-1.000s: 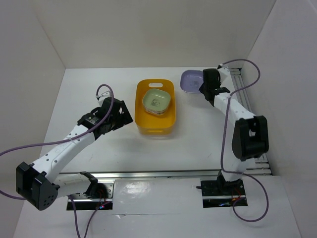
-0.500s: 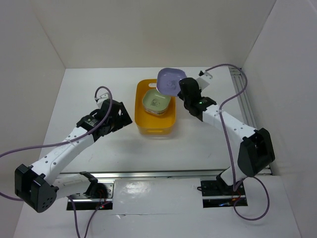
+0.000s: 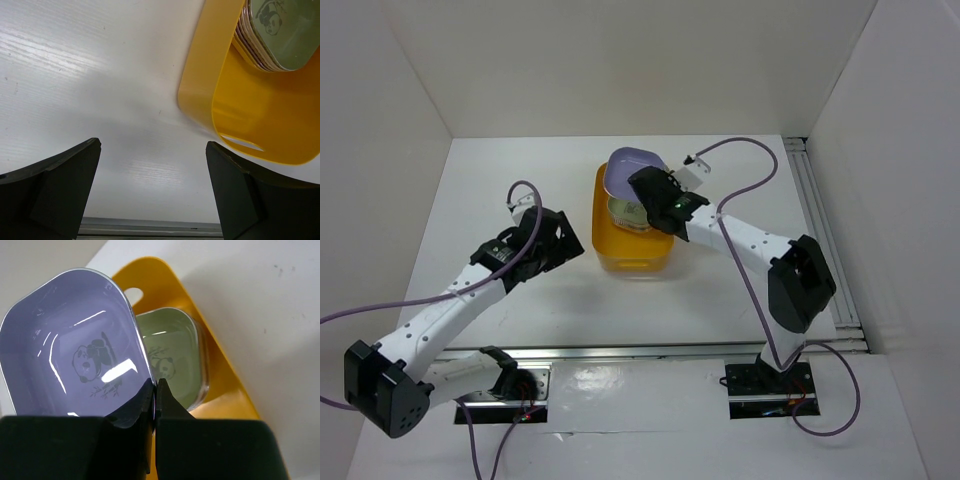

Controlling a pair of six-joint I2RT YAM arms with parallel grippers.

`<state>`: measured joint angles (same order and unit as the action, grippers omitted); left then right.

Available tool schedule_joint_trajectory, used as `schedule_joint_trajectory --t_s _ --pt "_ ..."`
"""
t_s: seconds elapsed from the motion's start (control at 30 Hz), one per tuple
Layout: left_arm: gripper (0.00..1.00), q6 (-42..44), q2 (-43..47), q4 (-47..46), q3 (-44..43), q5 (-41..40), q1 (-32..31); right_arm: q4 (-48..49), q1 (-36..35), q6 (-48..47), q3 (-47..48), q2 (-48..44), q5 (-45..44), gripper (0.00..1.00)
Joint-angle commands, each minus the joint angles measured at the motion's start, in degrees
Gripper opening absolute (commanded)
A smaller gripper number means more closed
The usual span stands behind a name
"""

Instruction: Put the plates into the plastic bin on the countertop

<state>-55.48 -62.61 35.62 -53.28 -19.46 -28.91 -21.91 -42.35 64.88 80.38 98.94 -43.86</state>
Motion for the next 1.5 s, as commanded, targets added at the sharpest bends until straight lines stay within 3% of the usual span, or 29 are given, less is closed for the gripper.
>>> schedule_joint_trajectory --t_s 0.0,0.23,0.37,0.4,0.47,0.7,0.77,0.9,1.07,1.2,1.47 --pt "1.0 -0.4 2.1 -0.7 0.5 -0.9 -0.1 -5.9 -1.9 9.2 3.9 2.4 -6.3 0.0" --pt "1.0 -0.4 4.0 -0.7 1.6 -0.9 -0.1 -13.1 -2.5 12.5 9.1 7.9 -6.9 0.0" --pt "1.0 -0.4 4.6 -0.2 1.6 -0.9 -0.1 -15.2 -2.5 14.3 10.3 9.3 -6.9 0.11" --pt "1.0 -0.4 4.6 -0.2 1.6 -0.9 -0.1 -15.2 -2.5 14.3 10.3 9.3 -6.9 0.21" --pt "1.0 -0.4 4.6 -0.2 1.6 -0.9 -0.1 -14.6 -2.5 13.8 10.3 9.3 -6.9 0.68" --pt "1.0 0.1 4.6 -0.2 1.1 -0.9 -0.1 -7.7 -5.2 6.6 10.9 5.5 -8.1 0.88" --pt "1.0 0.1 4.6 0.3 1.1 -0.9 -0.1 -2.8 -6.9 -3.0 9.9 2.2 -8.1 1.0" --pt "1.0 1.8 4.1 2.3 -2.9 -0.9 -0.1 5.4 -7.5 -17.6 6.2 -4.5 -3.4 1.0" --pt "1.0 3.7 4.7 6.6 -7.8 -2.9 -0.1 -0.3 -6.4 -31.2 2.4 -12.7 -1.8 1.0" --pt "1.0 4.9 6.8 10.3 -9.8 -4.4 -0.1 -7.6 -6.4 -35.3 -4.2 -20.7 -2.4 1.0" --pt "1.0 7.8 12.4 15.0 -7.1 -5.5 -0.1 -19.4 -8.0 -31.8 -17.9 -40.6 -3.9 1.0"
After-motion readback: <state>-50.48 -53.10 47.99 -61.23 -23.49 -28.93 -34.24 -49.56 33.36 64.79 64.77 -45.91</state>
